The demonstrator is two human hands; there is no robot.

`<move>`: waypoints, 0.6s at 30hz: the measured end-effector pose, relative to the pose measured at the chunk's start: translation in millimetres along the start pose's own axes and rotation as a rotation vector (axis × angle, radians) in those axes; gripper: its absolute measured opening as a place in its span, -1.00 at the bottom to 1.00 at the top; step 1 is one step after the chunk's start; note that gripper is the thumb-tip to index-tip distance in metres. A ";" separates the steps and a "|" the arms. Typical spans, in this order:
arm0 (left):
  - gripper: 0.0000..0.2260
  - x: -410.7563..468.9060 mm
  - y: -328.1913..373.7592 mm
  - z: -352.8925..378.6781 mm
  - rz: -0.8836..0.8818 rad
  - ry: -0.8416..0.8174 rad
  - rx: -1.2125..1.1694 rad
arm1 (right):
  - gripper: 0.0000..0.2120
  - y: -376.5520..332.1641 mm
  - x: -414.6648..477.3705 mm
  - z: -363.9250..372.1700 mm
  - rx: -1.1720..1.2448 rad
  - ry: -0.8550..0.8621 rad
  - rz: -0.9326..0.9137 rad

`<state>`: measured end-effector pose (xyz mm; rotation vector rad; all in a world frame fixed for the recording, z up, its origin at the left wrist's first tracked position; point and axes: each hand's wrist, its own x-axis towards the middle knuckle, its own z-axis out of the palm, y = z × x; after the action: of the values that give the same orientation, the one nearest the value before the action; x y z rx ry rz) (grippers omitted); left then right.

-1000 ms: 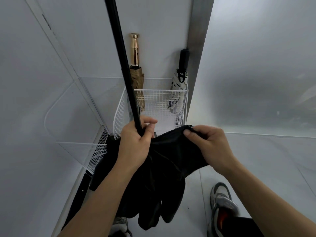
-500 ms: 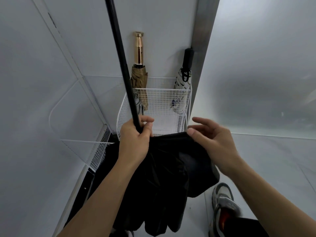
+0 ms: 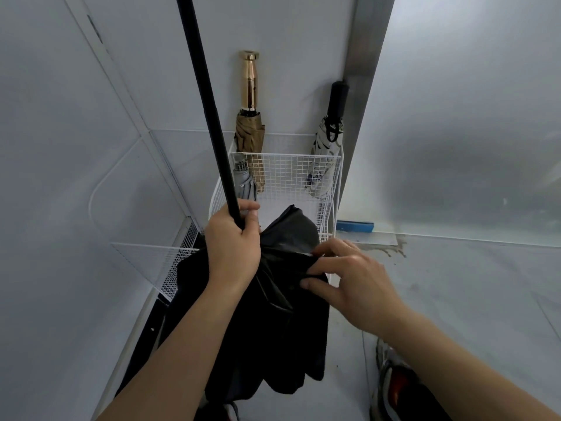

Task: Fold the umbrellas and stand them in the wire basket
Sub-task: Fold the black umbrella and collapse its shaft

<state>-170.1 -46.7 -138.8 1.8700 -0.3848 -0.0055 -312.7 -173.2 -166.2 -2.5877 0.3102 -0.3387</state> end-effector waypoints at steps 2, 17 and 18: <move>-0.88 1.2 -0.8 -1.5 0.005 -0.008 0.019 | -0.95 2.2 3.3 -14.9 0.270 -0.054 0.080; -0.89 2.6 0.5 -1.4 0.026 -0.080 0.058 | -0.90 10.5 3.1 -22.8 0.504 -0.272 0.121; -0.89 5.2 -0.5 -3.0 0.007 -0.072 0.041 | -0.91 12.1 3.1 -27.4 0.537 -0.273 0.145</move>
<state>-164.5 -45.2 -137.3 1.9126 -0.4443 -0.0613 -319.7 -196.7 -148.8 -2.0359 0.2632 -0.0063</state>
